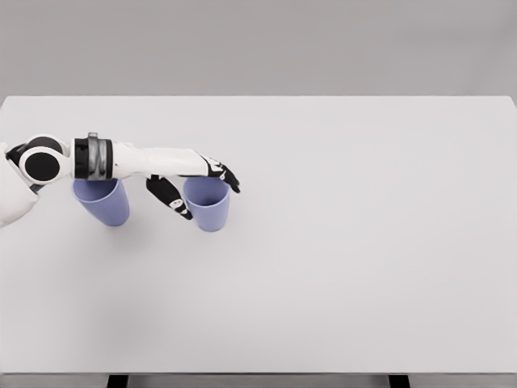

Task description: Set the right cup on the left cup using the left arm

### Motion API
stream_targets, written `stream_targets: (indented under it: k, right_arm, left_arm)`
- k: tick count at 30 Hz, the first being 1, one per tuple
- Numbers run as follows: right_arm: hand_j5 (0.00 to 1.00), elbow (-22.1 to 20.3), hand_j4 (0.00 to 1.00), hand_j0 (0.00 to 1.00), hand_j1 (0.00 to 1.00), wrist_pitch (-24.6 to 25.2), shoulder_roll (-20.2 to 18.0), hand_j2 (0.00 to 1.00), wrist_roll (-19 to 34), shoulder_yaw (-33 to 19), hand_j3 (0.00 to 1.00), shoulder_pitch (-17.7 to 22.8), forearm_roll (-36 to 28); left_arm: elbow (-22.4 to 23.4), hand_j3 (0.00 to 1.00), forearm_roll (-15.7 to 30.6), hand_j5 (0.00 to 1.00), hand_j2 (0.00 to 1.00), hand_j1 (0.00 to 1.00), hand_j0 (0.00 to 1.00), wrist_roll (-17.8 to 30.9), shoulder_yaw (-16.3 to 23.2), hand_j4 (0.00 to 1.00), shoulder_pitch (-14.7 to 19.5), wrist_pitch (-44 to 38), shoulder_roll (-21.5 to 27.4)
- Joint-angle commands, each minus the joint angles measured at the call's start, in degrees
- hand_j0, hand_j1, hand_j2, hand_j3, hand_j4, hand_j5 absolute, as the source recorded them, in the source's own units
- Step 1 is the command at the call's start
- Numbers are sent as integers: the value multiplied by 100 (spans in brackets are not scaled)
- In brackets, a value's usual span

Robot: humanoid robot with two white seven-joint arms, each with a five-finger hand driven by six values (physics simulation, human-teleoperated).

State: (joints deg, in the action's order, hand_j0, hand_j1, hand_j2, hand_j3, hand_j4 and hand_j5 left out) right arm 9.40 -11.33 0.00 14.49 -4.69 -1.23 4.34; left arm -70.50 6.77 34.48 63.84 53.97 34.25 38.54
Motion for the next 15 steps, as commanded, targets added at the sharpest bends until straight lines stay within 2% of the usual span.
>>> stream_targets:
  k: [1,3,6,8,10,13,15]
  right_arm:
    - [100,0,100,100,100,-1,0,100,2,-5,100,0,-3]
    - [100,0,100,100,100,-1,0,100,2,-5,100,0,6]
    - [100,0,100,100,100,-1,0,100,2,-5,100,0,-3]
    - [100,0,100,100,100,-1,0,100,2,3,100,0,-3]
    - [100,0,100,100,100,-1,0,100,2,-5,100,0,-3]
    - [100,0,100,100,100,-1,0,100,2,3,100,0,-3]
    - [100,0,100,100,100,-1,0,100,2,-5,100,0,-3]
  left_arm:
    - [19,61,-203,61,61,61,61,52,32,61,0,75,-4]
    - [-25,56,-150,56,56,56,56,52,-134,56,-9,75,31]
    - [-297,54,-132,54,54,54,54,52,-345,54,0,75,206]
    - [-640,54,61,54,54,54,54,52,-513,54,0,75,620]
    - [-956,54,324,54,54,54,54,52,-522,54,44,75,909]
    - [-1501,54,711,54,54,54,54,52,-838,54,88,75,1490]
    - [-1713,54,948,54,54,54,54,52,-873,54,193,75,1788]
